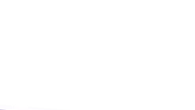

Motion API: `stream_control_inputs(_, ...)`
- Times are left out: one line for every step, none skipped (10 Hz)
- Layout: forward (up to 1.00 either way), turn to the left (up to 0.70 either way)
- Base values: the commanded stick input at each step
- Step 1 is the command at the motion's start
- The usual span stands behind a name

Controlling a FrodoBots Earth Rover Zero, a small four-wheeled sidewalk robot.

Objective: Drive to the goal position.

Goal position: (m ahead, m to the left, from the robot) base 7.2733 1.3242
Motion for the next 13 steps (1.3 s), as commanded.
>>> stream_control_inputs(0.7,0.0)
stream_control_inputs(0.7,0.0)
stream_control_inputs(0.7,0.0)
stream_control_inputs(0.7,0.0)
stream_control_inputs(0.7,0.0)
stream_control_inputs(0.7,0.0)
stream_control_inputs(0.7,0.0)
stream_control_inputs(0.7,0.0)
stream_control_inputs(0.7,0.0)
stream_control_inputs(0.7,0.0)
stream_control_inputs(0.7,0.0)
stream_control_inputs(0.7,0.0)
stream_control_inputs(0.7,0.0)
